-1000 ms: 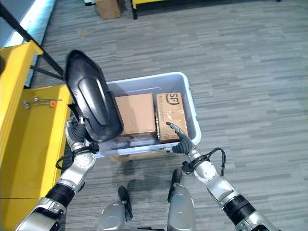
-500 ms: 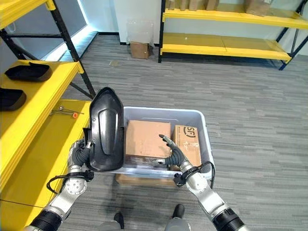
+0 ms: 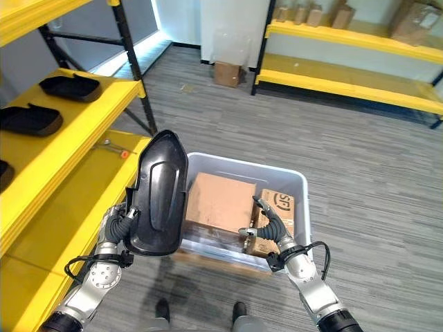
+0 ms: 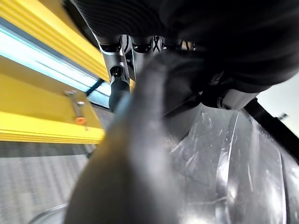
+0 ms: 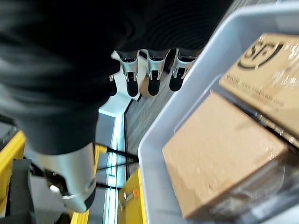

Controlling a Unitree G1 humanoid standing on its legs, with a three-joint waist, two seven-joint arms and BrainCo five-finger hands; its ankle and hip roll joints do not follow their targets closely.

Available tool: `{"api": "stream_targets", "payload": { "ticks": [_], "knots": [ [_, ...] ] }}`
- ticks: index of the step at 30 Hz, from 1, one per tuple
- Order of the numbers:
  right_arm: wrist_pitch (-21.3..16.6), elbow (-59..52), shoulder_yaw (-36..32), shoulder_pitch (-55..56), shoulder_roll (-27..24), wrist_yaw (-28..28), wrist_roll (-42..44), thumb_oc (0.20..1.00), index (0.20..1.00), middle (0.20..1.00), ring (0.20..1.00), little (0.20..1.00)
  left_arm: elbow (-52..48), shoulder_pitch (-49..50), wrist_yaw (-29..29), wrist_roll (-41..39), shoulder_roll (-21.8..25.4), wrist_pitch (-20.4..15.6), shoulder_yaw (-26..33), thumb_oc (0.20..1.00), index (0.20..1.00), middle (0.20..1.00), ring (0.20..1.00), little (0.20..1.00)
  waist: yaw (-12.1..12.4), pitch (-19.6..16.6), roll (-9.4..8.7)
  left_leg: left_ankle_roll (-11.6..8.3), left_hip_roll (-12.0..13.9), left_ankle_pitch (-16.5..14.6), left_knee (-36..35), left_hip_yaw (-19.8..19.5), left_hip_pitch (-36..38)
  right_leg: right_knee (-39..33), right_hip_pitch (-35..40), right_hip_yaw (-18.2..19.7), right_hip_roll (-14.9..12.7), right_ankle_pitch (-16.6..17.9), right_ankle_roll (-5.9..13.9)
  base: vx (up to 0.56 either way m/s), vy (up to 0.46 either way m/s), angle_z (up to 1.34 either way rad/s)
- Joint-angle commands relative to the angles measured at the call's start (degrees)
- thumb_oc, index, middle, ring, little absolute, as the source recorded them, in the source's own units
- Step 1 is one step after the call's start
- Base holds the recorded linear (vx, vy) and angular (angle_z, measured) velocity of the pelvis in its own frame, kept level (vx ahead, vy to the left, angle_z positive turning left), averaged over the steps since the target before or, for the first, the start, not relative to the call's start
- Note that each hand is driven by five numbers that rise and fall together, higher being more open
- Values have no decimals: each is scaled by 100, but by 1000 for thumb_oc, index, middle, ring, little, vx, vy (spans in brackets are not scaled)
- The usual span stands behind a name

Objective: Move parts from the plastic box to the shelf.

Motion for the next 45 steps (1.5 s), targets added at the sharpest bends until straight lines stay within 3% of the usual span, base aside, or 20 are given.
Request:
{"api": "stream_targets", "payload": {
  "ticks": [1, 3, 4, 5, 7, 10, 11, 12, 15, 20, 26, 29, 30, 32, 35, 41, 44, 45],
  "knots": [
    [-486, -298, 158, -248, 57, -249, 162, 1000, 1000, 1000, 1000, 1000, -458, -375, 100, -90, 238, -401, 369, 200, 200, 200, 200, 200, 67, -7, -301, 237, -1015, -61, -124, 27, -241, 419, -120, 107, 504, 23, -229, -79, -90, 8],
    [-514, -340, 169, -179, 67, -339, 218, 1000, 1000, 1000, 1000, 1000, -454, -372, 71, -36, 207, -434, 357, 200, 200, 200, 200, 200, 19, 15, -267, 211, -991, -39, -99, 217, -293, 388, -98, -14, 474, 12, -228, -88, -57, 17],
    [-541, -402, 98, -29, 65, -404, 233, 1000, 1000, 1000, 1000, 1000, -432, -424, -19, -40, 166, -460, 306, 200, 200, 200, 200, 200, -95, 14, -229, 145, -888, 1, -62, 689, -319, 330, -58, -258, 407, 13, -197, -91, -33, 32],
    [-548, -414, 75, 7, 63, -408, 222, 1000, 1000, 1000, 1000, 1000, -429, -440, -33, -27, 156, -461, 292, 200, 200, 200, 200, 200, -125, 12, -220, 128, -861, 7, -40, 791, -331, 316, -44, -313, 391, 11, -193, -88, 0, 51],
    [-569, -411, 53, 103, 32, -405, 166, 1000, 1000, 1000, 1000, 1000, -445, -522, -33, 48, 119, -410, 192, 200, 200, 200, 200, 200, -262, -37, -195, 0, -615, -116, 203, 1262, -269, 299, 41, -634, 219, -82, -170, -18, 61, 110],
    [-550, -321, 93, 62, 19, -377, 116, 1000, 1000, 1000, 1000, 1000, -436, -531, 114, 109, 111, -364, 144, 200, 200, 200, 200, 200, -327, -48, -224, 10, -368, -179, 519, 1619, -230, 359, 25, -913, 67, -48, -228, -63, 71, 84],
    [-499, -258, 146, 17, -20, -424, 100, 1000, 1000, 1000, 1000, 1000, -428, -515, 114, 24, 113, -381, 151, 200, 200, 200, 200, 200, -361, -128, -248, -99, -161, -316, 767, 1733, -113, 398, 83, -1034, -38, -133, -217, -78, 166, 76],
    [-456, -160, 169, -21, -79, -391, 111, 1000, 1000, 1000, 1000, 1000, -422, -514, 158, -5, 133, -422, 228, 200, 200, 200, 200, 200, -434, -289, -247, -357, 471, 91, 1338, 2195, 33, 414, 126, -1408, -126, -215, -335, -21, 207, 78],
    [-488, -88, 177, -33, -135, -279, 90, 1000, 1000, 1000, 1000, 1000, -323, -532, 347, -34, 120, -415, 244, 200, 200, 200, 200, 200, -500, -398, -209, -536, 819, 329, 1638, 2308, 189, 525, 77, -1543, -175, -326, -442, -43, 223, 68],
    [-608, -55, 179, -62, -161, -122, 55, 1000, 1000, 1000, 1000, 1000, -236, -530, 507, -72, 121, -341, 330, 200, 200, 200, 200, 200, -518, -387, -71, -557, 792, 391, 1533, 2383, 124, 591, 122, -1570, -287, -365, -399, -29, 276, 50],
    [-669, -271, 217, -106, -76, 256, 166, 1000, 1000, 1000, 1000, 1000, -257, -339, 658, -3, 195, -241, 475, 200, 200, 200, 200, 200, -388, -410, -3, -277, 447, -53, 925, 2417, 330, 743, 203, -1679, -635, -256, -137, -54, 474, 55],
    [-631, -379, 305, -193, -6, 398, 142, 1000, 1000, 1000, 1000, 1000, -309, -222, 755, 105, 250, -299, 555, 200, 200, 200, 200, 200, -180, -395, -19, -210, 299, -187, 645, 2218, 382, 730, 261, -1759, -793, -134, 3, -83, 437, 50],
    [-499, -437, 474, -350, 93, 418, 100, 1000, 1000, 1000, 1000, 1000, -336, -114, 740, 155, 298, -354, 658, 200, 200, 200, 200, 200, 71, -376, -34, -153, 119, -221, 334, 2012, 475, 633, 355, -1916, -953, 42, 214, -113, 590, 33],
    [-477, -454, 495, -370, 115, 431, 99, 1000, 1000, 1000, 1000, 1000, -342, -90, 727, 183, 314, -374, 680, 200, 200, 200, 200, 200, 112, -372, -36, -136, 75, -224, 277, 1982, 505, 612, 372, -1962, -988, 85, 267, -73, 372, 41],
    [-327, -570, 606, -467, 213, 431, 1, 1000, 1000, 1000, 1000, 1000, -393, -74, 576, 349, 395, -455, 723, 200, 200, 200, 200, 200, 360, -320, -56, -61, -174, -212, -8, 1852, 601, 545, 385, -2193, -1214, 376, 489, -106, 321, 60],
    [-172, -629, 692, -564, 394, 169, -80, 1000, 1000, 1000, 1000, 1000, -415, -146, 240, 402, 422, -577, 669, 200, 200, 200, 200, 200, 688, -219, -119, 161, -506, -344, -144, 1757, 565, 979, 273, -2513, -1552, 742, 671, -85, 213, 41],
    [-216, -642, 649, -524, 397, -37, -10, 1000, 1000, 1000, 1000, 1000, -456, -216, 134, 372, 455, -543, 616, 200, 200, 200, 200, 200, 552, -163, -173, 333, -641, -478, -164, 1487, 521, 1322, 51, -1990, -1218, 466, 595, 7, 67, 26],
    [-281, -672, 594, -488, 346, -157, 55, 1000, 1000, 1000, 1000, 1000, -486, -266, 87, 328, 436, -511, 575, 200, 200, 200, 200, 200, 408, -134, -219, 369, -703, -528, -171, 1310, 527, 1291, -51, -1613, -737, 125, 469, 40, 10, 71]
  ]
}}
